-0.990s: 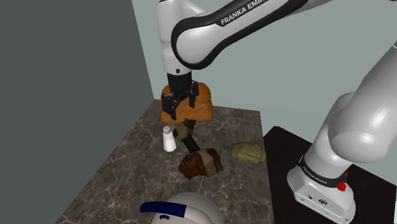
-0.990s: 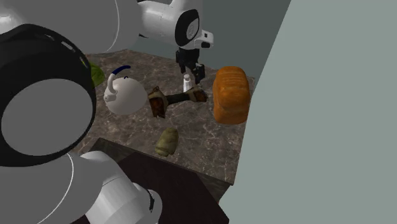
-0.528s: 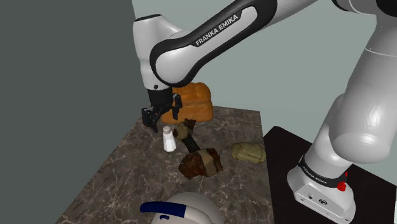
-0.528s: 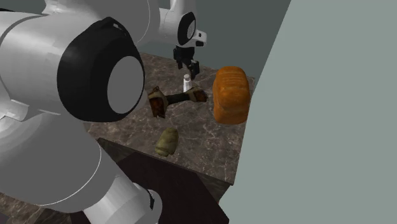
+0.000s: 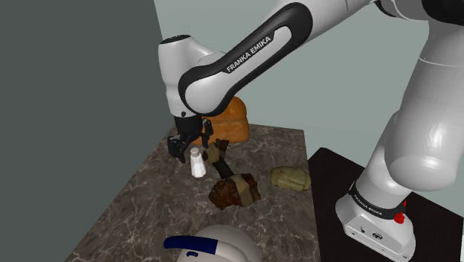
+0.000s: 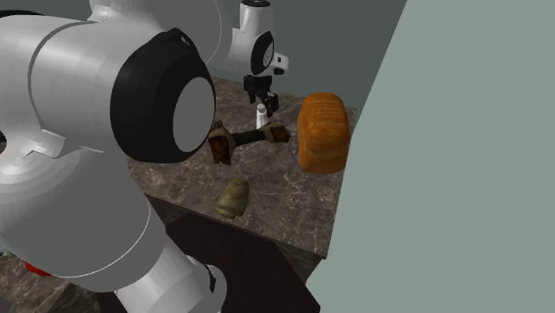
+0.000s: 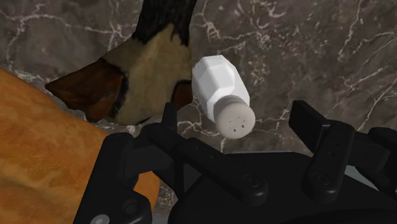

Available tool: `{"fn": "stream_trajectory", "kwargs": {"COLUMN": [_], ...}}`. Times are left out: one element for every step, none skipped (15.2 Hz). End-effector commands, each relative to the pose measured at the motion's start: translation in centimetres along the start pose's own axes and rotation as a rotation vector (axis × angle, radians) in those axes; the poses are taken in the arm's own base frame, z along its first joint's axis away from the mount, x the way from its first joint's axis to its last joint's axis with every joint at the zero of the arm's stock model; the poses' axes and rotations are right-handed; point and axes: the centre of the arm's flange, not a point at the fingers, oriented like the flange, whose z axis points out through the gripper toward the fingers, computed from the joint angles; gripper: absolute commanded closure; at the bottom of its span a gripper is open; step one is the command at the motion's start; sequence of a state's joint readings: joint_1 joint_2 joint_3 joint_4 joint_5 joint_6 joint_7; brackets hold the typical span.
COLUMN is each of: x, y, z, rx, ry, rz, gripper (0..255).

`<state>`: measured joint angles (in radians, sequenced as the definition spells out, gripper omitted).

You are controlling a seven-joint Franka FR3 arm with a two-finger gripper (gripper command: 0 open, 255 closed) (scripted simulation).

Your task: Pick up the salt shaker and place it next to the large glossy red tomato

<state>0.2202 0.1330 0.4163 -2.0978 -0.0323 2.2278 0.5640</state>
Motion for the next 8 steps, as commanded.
{"fn": "stream_trajectory", "kwargs": {"x": [-0.01,-0.01,-0.01,-0.01,0.0,-0.01,-0.01,-0.01], "y": [-0.01,-0.01,-0.01,-0.01,-0.01,-0.01,-0.01,-0.01], "z": [0.11,0.11,0.11,0.11,0.11,0.11,0.11,0.11], "rx": [0.0,0.0,0.0,0.0,0.0,0.0,0.0,0.0], "ry": [0.0,0.0,0.0,0.0,0.0,0.0,0.0,0.0], "rz": [0.0,0.0,0.0,0.0,0.0,0.0,0.0,0.0], "gripper": [0,0,0,0,0,0,255,255]}}
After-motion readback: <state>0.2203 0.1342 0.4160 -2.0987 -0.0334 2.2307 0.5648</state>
